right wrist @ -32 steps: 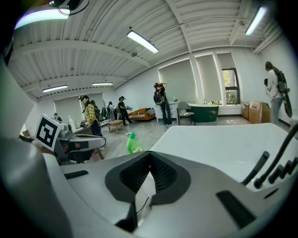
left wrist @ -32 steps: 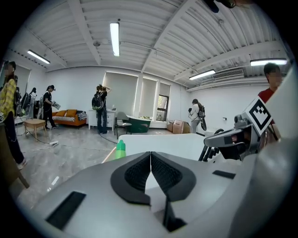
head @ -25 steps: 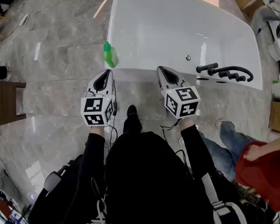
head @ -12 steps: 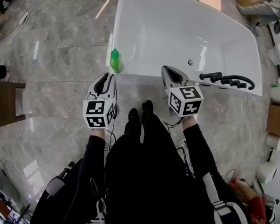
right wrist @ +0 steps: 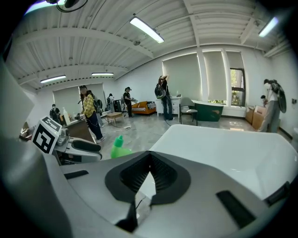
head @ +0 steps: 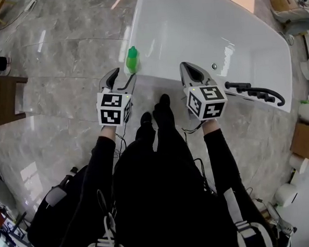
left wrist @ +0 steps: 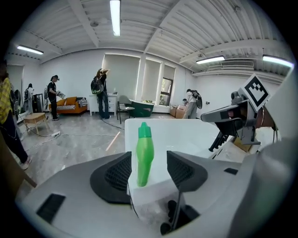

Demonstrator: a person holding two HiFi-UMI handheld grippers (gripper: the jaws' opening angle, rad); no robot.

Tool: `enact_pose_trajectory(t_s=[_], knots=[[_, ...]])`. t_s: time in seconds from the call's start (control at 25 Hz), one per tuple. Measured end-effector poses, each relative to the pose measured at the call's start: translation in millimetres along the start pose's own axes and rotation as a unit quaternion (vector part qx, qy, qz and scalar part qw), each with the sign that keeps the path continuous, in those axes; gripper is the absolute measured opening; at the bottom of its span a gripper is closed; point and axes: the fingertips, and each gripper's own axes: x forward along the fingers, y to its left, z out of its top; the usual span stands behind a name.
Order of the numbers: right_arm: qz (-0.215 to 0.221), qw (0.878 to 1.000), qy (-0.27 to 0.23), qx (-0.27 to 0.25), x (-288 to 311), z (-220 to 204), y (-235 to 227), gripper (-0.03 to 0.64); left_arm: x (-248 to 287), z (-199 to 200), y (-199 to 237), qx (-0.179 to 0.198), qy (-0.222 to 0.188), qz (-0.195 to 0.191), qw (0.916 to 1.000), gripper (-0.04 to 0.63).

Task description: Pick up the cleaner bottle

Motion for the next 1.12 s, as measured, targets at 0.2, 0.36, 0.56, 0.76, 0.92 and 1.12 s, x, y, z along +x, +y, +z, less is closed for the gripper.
enact_pose_trajectory(t_s=[0.2, 0.36, 0.56, 0.76, 0.92, 1.12], knots=[[0.010, 1.000, 0.005, -0.005, 16.1, 4.2, -2.9, 0.002, 17.5, -7.0, 6.0, 0.000, 0.027, 0.012, 0.9996, 0.260], [0.021, 1.000, 0.012, -0.011, 30.0, 3.9, -3.2, 0.002, 30.1, -15.0, 11.9, -0.007, 0.045, 0.021, 0.9987, 0.265], [0.032, 0.999, 0.025, -0.018, 44.3, -0.3, -3.7, 0.002, 43.8, -21.2, 13.0, -0.016, 0.057, 0.028, 0.9978, 0.272], [0.041, 0.998, 0.033, -0.020, 57.2, -1.6, -4.2, 0.002, 58.2, -25.1, 13.2, -0.015, 0.068, 0.029, 0.9971, 0.285], [0.047, 0.998, 0.038, -0.019, 65.6, -1.9, -6.5, 0.002, 69.9, -33.3, 14.7, -0.013, 0.079, 0.034, 0.9962, 0.288], [0.050, 0.997, 0.049, -0.019, 75.0, -7.4, -11.6, 0.002, 84.5, -47.2, 13.7, -0.012, 0.092, 0.030, 0.9953, 0.288]])
